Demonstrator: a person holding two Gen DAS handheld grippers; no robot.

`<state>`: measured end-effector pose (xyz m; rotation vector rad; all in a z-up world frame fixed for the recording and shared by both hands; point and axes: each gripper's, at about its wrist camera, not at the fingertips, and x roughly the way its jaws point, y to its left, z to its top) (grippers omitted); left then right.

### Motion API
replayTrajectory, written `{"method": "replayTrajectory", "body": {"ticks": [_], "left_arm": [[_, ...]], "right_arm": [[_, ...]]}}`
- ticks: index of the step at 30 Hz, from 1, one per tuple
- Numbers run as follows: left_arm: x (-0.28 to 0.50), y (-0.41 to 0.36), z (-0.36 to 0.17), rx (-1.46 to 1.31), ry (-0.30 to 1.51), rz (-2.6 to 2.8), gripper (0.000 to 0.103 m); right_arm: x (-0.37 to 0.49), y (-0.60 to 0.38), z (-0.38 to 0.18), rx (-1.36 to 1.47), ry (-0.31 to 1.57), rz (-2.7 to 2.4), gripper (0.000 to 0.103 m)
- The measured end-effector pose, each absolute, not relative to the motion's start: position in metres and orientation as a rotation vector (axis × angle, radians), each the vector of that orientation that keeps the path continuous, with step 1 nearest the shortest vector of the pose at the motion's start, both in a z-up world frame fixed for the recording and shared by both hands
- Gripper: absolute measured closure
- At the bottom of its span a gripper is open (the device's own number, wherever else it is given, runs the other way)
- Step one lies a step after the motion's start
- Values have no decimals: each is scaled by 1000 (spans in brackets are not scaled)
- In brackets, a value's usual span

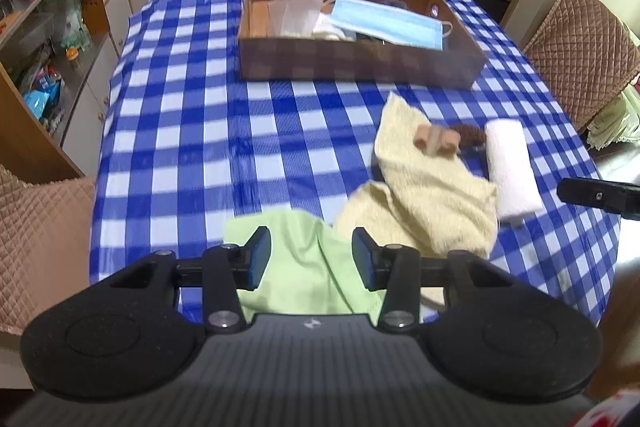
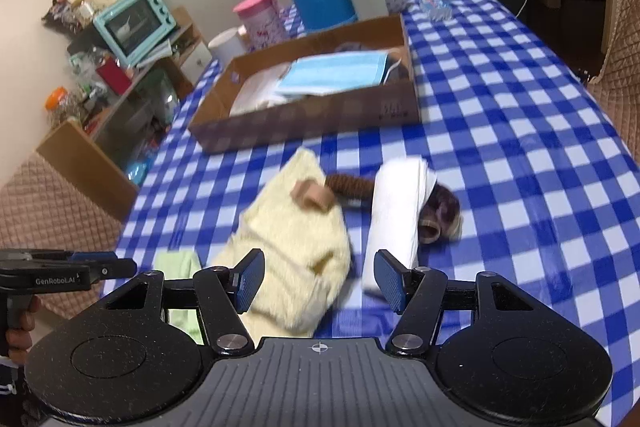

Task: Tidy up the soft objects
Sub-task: 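Withdraw both tools from the tray toward the yellow towel and green cloth, then close the left tool on the green cloth and lift it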

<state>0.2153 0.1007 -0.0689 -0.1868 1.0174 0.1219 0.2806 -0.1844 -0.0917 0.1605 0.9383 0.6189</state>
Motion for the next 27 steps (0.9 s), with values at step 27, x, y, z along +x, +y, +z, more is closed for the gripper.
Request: {"method": "replayTrajectory", "body": {"ticks": [27], "left_arm": [[212,80,-149,-111,1180,137,56]], "right_arm": [[265,-187,-131,141,1057,572,42]]}}
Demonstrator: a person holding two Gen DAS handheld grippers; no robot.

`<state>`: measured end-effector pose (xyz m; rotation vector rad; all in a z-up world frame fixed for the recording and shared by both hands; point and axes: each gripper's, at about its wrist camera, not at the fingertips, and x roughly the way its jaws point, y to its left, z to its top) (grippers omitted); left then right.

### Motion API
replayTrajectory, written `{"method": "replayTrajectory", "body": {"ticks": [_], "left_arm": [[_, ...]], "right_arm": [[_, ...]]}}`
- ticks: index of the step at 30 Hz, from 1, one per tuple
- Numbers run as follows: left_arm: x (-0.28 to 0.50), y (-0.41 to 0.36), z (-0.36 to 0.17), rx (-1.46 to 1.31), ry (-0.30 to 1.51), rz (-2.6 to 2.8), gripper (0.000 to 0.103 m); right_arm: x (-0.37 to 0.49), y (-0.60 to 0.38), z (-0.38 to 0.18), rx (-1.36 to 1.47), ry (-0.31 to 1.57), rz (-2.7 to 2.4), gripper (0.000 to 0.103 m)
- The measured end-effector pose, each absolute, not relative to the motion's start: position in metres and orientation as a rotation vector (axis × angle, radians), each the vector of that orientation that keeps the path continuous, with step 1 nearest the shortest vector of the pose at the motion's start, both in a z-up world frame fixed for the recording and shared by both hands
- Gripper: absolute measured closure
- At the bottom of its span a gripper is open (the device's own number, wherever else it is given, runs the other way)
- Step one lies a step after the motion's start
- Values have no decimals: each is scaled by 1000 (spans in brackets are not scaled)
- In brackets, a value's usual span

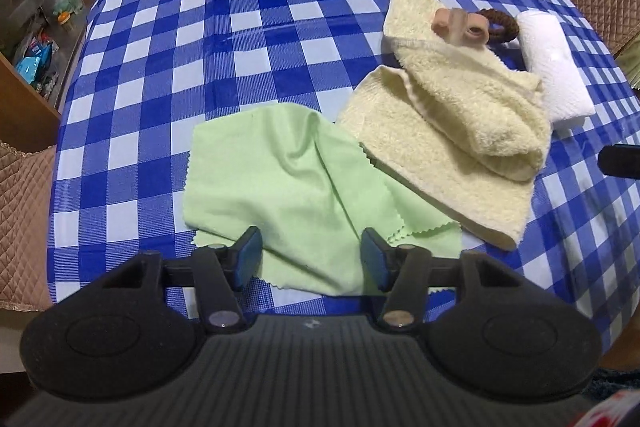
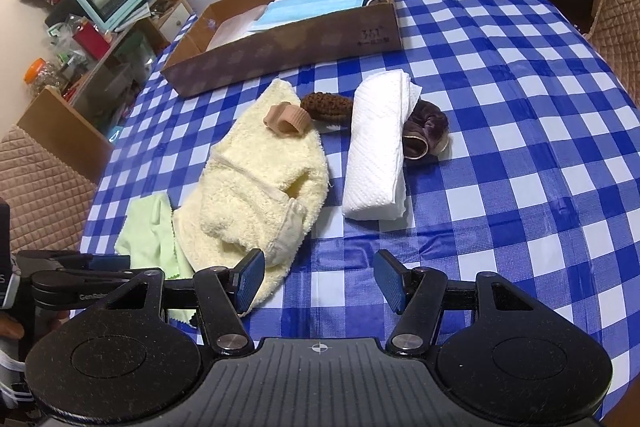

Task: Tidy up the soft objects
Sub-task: 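Close the left tool on the green cloth and lift it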

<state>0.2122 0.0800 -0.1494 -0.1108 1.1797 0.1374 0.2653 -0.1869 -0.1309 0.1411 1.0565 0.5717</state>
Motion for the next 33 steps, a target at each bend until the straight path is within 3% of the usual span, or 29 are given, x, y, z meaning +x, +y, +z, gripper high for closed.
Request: {"method": "replayTrajectory", "body": {"ticks": [1,5,21,24,28,30,33], "left_arm": [[212,79,-149,-104,1170,138,60],[213,78,-148,-70,1148,133,102],[207,103,-85,41,935,171,102],[211,89,-104,12,984,118,101],[215,83,-134,-47,1077,101,91],[215,83,-138,-45,1092,108,69],[215,88,-130,-46,1054,129,53]], "right_arm": [[266,-187,-131,141,1057,571,42],[269,-186,-132,145,1061,567,42],[280,-182,-133,162,1060,564,42],[281,-180,-133,164,1062,565,42],[281,-182,-133,163,1059,563,42],[281,-184,-132,163,1057,556,42],[282,-186,-132,168,1051,547,42]]}}
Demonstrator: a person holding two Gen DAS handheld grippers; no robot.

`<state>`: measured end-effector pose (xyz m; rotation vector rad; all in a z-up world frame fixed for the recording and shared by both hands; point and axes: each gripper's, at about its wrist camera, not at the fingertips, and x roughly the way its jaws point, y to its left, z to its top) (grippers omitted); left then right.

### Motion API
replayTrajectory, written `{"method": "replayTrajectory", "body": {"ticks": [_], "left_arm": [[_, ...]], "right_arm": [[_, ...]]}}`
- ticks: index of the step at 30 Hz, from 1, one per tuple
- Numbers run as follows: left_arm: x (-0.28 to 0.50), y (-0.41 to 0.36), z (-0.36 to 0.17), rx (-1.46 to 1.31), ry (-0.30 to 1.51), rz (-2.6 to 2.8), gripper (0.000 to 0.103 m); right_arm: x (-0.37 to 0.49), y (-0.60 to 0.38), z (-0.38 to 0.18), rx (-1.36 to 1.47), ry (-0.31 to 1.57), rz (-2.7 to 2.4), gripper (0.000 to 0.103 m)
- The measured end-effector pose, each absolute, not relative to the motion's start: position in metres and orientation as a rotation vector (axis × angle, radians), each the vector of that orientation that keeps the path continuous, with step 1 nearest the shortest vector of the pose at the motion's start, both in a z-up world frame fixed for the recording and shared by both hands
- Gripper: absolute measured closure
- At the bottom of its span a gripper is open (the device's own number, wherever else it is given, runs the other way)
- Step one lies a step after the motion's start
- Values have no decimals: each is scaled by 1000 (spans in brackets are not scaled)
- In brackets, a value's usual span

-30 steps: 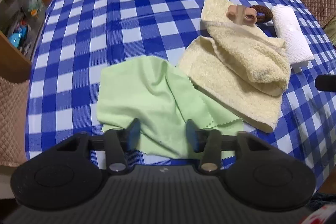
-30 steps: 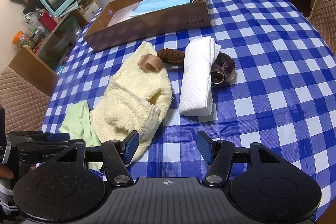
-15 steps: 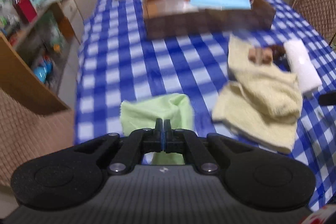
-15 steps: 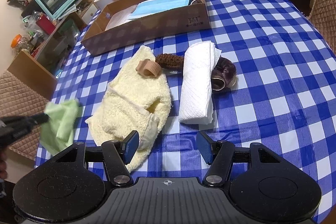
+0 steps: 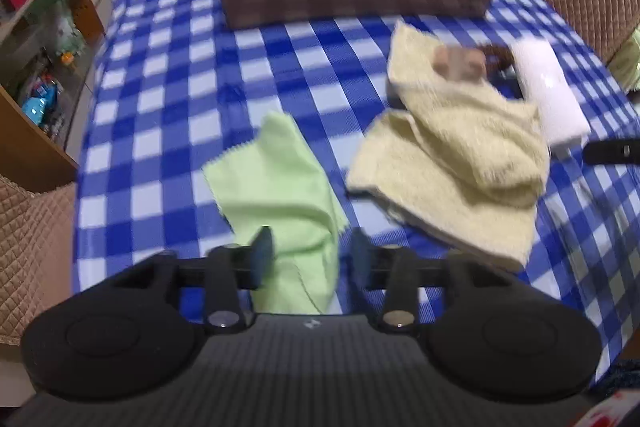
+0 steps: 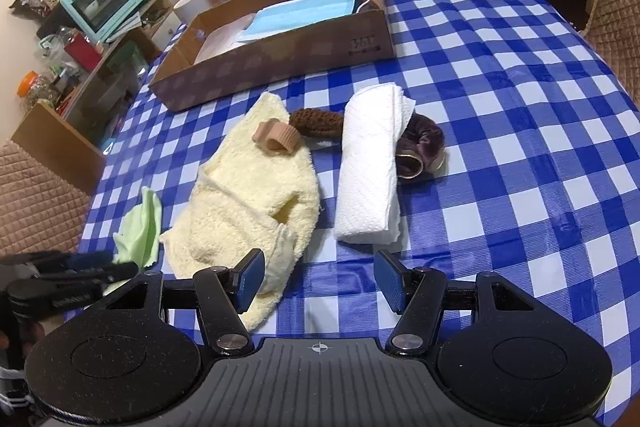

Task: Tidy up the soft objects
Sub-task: 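Close the left tool on the green cloth and lift it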

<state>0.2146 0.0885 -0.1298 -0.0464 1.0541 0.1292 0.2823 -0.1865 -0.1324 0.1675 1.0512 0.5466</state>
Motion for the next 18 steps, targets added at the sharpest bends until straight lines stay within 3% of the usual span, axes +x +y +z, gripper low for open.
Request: {"method": "replayTrajectory", "body": {"ticks": [3,7,13,15,16,17,18], "left_arm": [[220,93,-126,-57,1033,134,39],[232,91,-137,-34,1055,141,39],[244,101,-155,-41,1078,167,59],[245,102,-154,-51,1069,145,85],[246,102,-154,-38,1064,145,93],[247,101,-154,-15,1062,153,100],[248,101,-154,-2,1063,158,100]], "right_arm": [[286,-186,-132,168,1047,547,42],[292,-187,-132,171,1037,537,42],[298,-190,-129,172,1012,528,42],[300,-190,-130,169,1006,530,42],[301,-189,-130,167,1006,528,42],[303,-189,-130,166,1006,526,42],[304,-188,-130,165,1004,527,42]]}}
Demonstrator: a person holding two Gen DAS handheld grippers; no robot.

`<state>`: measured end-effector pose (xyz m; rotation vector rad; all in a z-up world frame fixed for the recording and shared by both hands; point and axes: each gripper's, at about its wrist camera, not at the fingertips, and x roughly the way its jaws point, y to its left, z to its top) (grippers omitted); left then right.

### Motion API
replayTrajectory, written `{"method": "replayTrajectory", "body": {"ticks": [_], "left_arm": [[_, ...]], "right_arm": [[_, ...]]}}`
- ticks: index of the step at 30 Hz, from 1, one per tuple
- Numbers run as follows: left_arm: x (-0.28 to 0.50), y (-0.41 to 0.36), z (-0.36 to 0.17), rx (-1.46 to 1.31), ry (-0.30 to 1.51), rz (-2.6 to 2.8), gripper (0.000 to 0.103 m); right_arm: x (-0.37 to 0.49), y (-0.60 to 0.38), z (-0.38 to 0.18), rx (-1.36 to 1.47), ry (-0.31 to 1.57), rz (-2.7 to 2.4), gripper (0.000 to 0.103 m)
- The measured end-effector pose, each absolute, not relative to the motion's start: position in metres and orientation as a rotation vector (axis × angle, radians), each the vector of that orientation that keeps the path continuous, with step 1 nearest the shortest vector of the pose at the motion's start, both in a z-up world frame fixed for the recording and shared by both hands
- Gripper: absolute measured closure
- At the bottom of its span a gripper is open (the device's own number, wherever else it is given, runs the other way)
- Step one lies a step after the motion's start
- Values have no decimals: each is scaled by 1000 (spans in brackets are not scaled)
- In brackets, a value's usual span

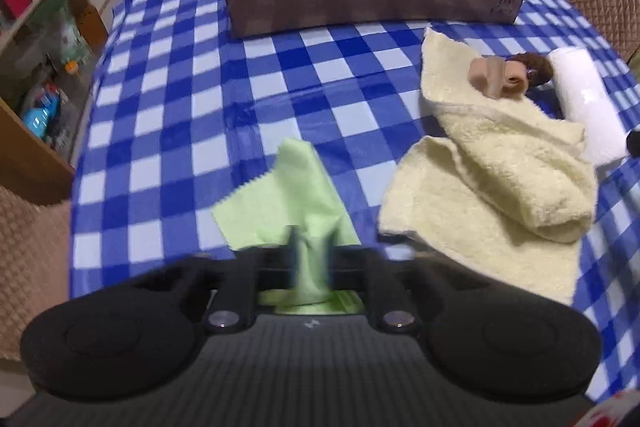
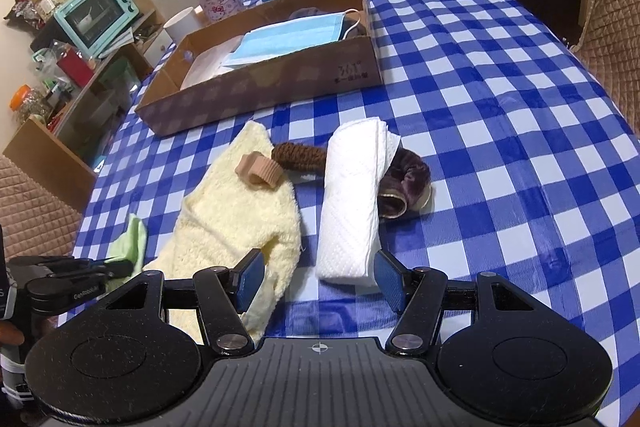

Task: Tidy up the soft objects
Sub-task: 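Close the left tool on the green cloth and lift it, then grasp the white paper towel with the right tool while the left tool holds the green cloth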

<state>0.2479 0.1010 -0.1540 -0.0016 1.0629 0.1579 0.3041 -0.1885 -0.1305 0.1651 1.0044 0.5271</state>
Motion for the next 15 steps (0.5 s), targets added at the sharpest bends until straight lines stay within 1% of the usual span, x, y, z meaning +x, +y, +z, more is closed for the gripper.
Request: {"method": "replayTrajectory", "body": {"ticks": [3,9,15], "left_arm": [[249,108,-149,-20,1051,177,100],[253,120,-118,-25,965,221,100],[258,123,-96,-19,917,235,100]], "right_arm": [[309,-187,-131,156,993,526,42],[321,-184,-139,133,983,496,42],[331,-182,-157,118,1021,481,43]]}}
